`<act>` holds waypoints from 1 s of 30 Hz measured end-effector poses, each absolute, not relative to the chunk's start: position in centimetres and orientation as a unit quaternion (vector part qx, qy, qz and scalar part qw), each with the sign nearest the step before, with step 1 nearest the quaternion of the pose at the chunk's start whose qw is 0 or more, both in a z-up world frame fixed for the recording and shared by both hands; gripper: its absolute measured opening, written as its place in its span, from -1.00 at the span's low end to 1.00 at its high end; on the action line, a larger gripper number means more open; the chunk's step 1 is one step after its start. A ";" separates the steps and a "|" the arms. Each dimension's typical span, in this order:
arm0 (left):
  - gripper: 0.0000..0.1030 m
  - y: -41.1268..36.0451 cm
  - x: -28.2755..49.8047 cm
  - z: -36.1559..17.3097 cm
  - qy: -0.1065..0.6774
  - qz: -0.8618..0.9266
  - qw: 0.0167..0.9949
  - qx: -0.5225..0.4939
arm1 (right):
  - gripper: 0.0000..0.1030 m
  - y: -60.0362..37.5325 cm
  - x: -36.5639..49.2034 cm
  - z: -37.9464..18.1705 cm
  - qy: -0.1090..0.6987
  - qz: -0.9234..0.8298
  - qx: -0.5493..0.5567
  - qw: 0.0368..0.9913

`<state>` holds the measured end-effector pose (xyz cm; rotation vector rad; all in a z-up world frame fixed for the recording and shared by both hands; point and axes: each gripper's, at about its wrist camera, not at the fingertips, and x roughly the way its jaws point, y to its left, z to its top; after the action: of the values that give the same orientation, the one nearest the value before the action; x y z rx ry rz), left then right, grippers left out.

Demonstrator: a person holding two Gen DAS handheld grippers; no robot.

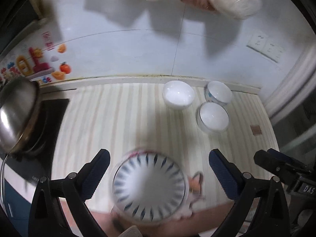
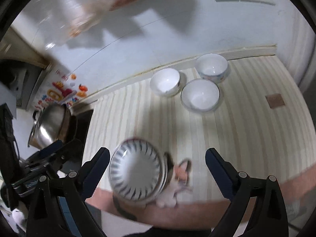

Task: Organize plates and bowls
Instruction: 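Move both tools to a white bowl and grip its rim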

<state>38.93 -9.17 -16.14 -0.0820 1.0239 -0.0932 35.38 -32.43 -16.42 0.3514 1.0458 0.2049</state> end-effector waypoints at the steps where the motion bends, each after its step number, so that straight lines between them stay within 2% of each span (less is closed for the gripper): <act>1: 0.99 -9.6 40.8 -16.8 0.494 -0.039 0.867 -0.038 | 0.93 -32.9 37.1 -16.8 0.499 0.099 0.168 0.845; 9: 0.99 -10.4 51.6 -22.0 0.536 -0.004 0.843 -0.046 | 0.92 -33.6 51.9 -21.1 0.544 0.140 0.168 0.810; 12: 0.88 -10.1 55.0 -24.6 0.565 -0.011 0.823 -0.050 | 0.82 -33.0 55.8 -22.9 0.555 0.152 0.168 0.801; 14: 0.69 -10.0 57.0 -26.3 0.584 -0.017 0.809 -0.067 | 0.61 -32.5 58.6 -24.3 0.565 0.153 0.155 0.796; 16: 0.37 -9.9 58.7 -27.9 0.601 -0.021 0.795 -0.081 | 0.37 -31.8 60.7 -25.8 0.577 0.156 0.148 0.788; 20: 0.22 -10.8 61.4 -31.0 0.628 -0.033 0.773 -0.086 | 0.15 -30.6 64.1 -28.7 0.605 0.150 0.120 0.773; 23: -0.06 -11.4 62.8 -33.1 0.648 -0.043 0.755 -0.086 | -0.02 -30.0 65.3 -30.6 0.622 0.144 0.111 0.762; 25: -0.35 -11.6 63.3 -34.2 0.659 -0.051 0.745 -0.089 | -0.15 -30.0 65.7 -31.5 0.631 0.142 0.110 0.755; 27: -0.53 -11.9 63.7 -35.3 0.665 -0.056 0.739 -0.090 | -0.25 -29.5 66.3 -32.5 0.643 0.136 0.102 0.747; 28: -0.60 -11.9 63.9 -35.6 0.665 -0.060 0.738 -0.093 | -0.29 -29.4 66.6 -32.9 0.647 0.131 0.096 0.745; 30: -0.68 -12.0 63.9 -36.0 0.665 -0.062 0.738 -0.095 | -0.55 -29.0 67.2 -33.5 0.651 0.121 0.081 0.745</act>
<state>63.90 -11.97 -35.99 -0.2096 1.4597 -0.1357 67.17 -28.96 -33.54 0.1783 1.4261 0.2653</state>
